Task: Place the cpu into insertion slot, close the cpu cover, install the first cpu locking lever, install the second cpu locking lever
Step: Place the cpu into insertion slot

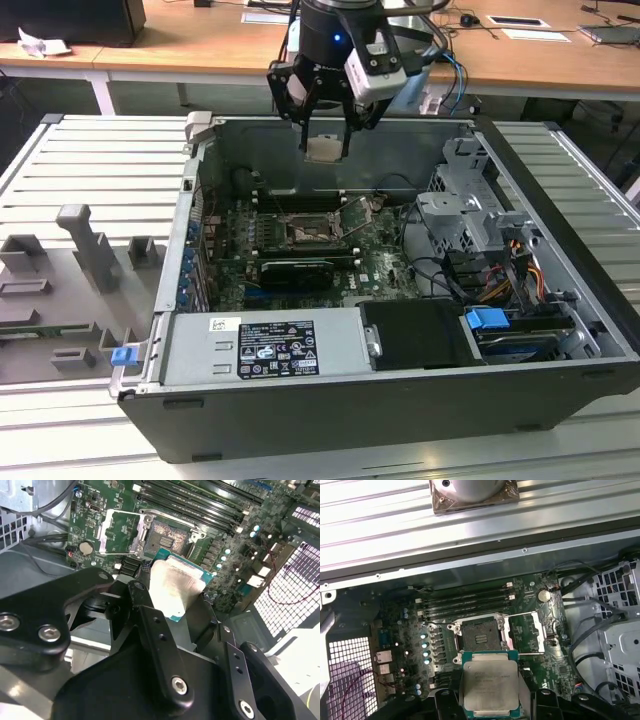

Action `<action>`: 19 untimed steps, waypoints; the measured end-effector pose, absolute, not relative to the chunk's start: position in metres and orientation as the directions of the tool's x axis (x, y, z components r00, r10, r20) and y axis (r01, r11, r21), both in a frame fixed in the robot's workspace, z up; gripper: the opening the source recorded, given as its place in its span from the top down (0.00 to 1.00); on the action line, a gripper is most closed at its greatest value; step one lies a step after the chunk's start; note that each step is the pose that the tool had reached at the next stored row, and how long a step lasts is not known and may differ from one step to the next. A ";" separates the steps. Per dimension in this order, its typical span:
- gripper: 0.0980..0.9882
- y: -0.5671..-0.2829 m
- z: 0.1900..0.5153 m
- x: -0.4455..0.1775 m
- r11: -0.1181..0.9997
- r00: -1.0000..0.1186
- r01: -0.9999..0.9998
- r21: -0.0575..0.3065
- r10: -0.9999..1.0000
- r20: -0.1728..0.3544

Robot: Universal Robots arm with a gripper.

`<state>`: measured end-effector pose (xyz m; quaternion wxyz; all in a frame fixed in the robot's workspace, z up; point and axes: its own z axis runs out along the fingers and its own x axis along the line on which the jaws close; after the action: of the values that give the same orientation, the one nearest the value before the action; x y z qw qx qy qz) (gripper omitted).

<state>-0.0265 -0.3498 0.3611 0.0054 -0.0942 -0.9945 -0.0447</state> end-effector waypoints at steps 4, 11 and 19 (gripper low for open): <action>0.52 -0.350 0.361 -0.027 0.973 -0.977 0.215 0.088 0.214 0.019; 0.52 -0.350 0.356 -0.027 0.970 -0.973 0.229 0.087 0.228 0.021; 0.52 -0.350 0.352 -0.026 0.950 -0.954 0.301 0.083 0.300 0.023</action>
<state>-0.0265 -0.3498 0.3520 0.0052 -0.1520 -0.9874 -0.0427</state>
